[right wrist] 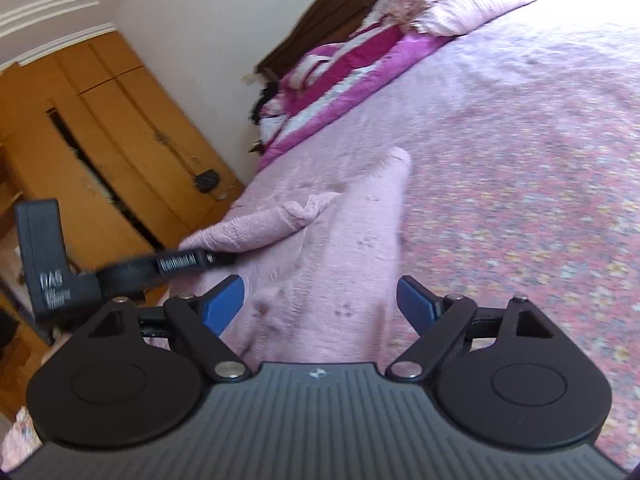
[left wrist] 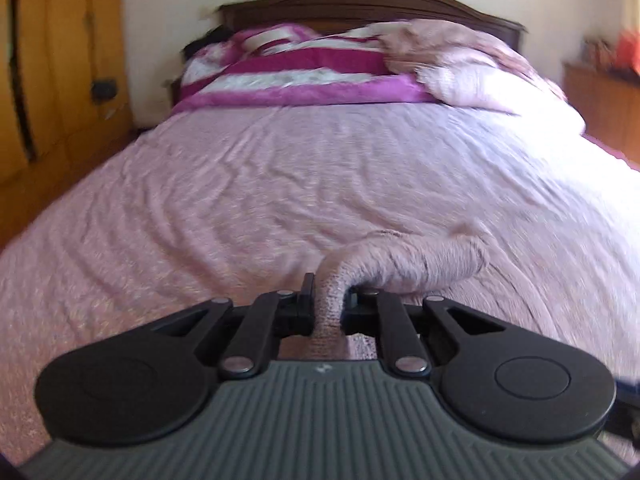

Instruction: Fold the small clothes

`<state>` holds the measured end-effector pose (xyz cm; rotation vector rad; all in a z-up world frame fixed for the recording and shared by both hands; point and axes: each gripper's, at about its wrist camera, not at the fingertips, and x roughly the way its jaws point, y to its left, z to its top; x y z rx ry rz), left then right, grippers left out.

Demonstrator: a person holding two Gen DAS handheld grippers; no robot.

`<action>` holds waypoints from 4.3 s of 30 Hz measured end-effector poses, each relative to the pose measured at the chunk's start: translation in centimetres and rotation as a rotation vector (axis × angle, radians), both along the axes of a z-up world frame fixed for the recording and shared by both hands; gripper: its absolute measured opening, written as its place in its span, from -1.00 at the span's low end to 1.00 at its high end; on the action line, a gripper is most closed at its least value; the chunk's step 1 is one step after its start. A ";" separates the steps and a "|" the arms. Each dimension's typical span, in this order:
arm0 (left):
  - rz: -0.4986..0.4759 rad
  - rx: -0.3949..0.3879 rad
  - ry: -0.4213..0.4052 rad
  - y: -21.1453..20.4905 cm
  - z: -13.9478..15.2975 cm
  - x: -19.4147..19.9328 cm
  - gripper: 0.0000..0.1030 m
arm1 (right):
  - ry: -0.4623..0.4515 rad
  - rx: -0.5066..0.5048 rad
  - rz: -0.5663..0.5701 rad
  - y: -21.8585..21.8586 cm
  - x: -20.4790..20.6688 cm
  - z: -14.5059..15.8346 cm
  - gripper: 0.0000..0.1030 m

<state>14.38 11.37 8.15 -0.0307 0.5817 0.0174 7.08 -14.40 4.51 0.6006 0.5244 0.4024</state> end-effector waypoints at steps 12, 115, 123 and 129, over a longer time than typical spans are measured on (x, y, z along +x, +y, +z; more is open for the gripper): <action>0.048 -0.090 0.131 4.2 -2.7 1.7 -0.16 | 0.003 -0.031 0.089 3.2 0.5 0.3 0.76; -0.211 -0.147 0.213 -4.5 -3.9 -19.4 0.57 | 0.076 -0.339 -0.063 -6.7 -17.3 3.5 0.87; -0.168 -0.062 0.253 -6.1 -5.5 -22.0 0.57 | 0.105 -0.422 -0.089 -5.1 -20.7 2.7 0.96; -0.148 0.002 0.296 -7.5 -7.1 -22.5 0.57 | 0.131 -0.489 -0.095 -3.8 -21.9 1.3 0.97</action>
